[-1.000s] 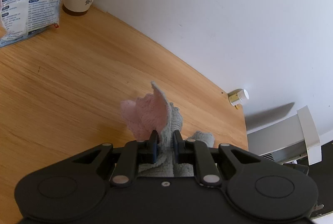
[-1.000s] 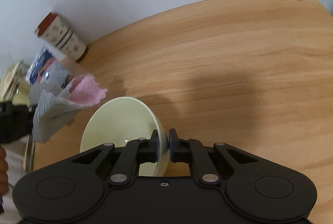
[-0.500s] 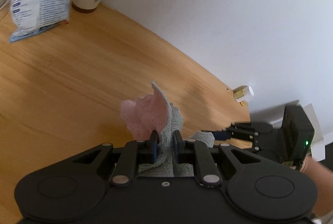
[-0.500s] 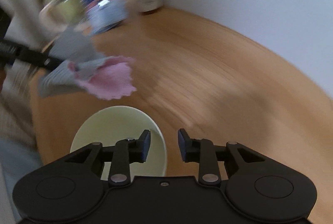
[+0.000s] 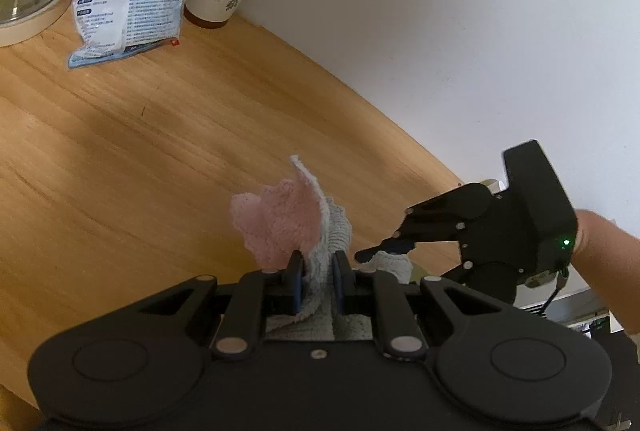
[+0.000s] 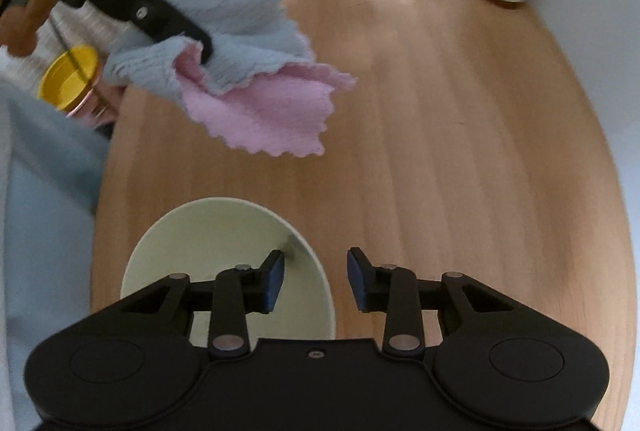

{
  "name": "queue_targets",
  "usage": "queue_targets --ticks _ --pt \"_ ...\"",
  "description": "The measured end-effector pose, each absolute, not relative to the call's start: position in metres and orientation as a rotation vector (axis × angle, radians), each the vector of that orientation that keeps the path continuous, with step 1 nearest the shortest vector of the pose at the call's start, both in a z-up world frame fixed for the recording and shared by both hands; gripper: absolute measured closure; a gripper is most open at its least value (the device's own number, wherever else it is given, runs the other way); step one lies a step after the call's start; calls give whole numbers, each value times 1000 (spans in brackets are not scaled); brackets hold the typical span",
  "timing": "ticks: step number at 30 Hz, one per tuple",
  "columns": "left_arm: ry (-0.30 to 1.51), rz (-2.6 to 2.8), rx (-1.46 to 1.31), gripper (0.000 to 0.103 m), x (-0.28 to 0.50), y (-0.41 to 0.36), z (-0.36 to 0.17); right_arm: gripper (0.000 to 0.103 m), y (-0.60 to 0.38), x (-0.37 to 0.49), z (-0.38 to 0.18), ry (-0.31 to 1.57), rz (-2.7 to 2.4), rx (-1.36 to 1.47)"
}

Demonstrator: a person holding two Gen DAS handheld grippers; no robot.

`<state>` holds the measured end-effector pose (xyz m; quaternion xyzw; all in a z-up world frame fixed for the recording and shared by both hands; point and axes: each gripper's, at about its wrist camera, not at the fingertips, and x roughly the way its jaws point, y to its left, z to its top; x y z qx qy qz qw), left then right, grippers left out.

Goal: Clean bowl
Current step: 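Tilt the bowl with the right gripper to show its inside while the left gripper lifts the cloth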

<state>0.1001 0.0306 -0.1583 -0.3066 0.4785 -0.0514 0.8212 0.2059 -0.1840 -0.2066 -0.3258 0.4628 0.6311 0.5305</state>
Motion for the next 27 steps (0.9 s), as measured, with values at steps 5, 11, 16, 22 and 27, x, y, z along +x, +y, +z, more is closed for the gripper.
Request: queue_targets --ticks 5,11,16,22,27 --pt "1031 -102 -649 89 98 28 -157 69 -176 201 -212 1152 1593 -846" --pt "1030 -101 -661 89 99 28 -159 81 -194 203 -212 1217 1513 -788" --pt "1036 -139 -668 89 106 25 -162 85 -232 189 -204 1226 1353 -660" --pt "1043 -229 -640 89 119 10 -159 85 -264 170 -200 1252 1170 -510" --pt "1059 -279 -612 89 124 -2 -157 81 -281 155 -202 1314 963 -369"
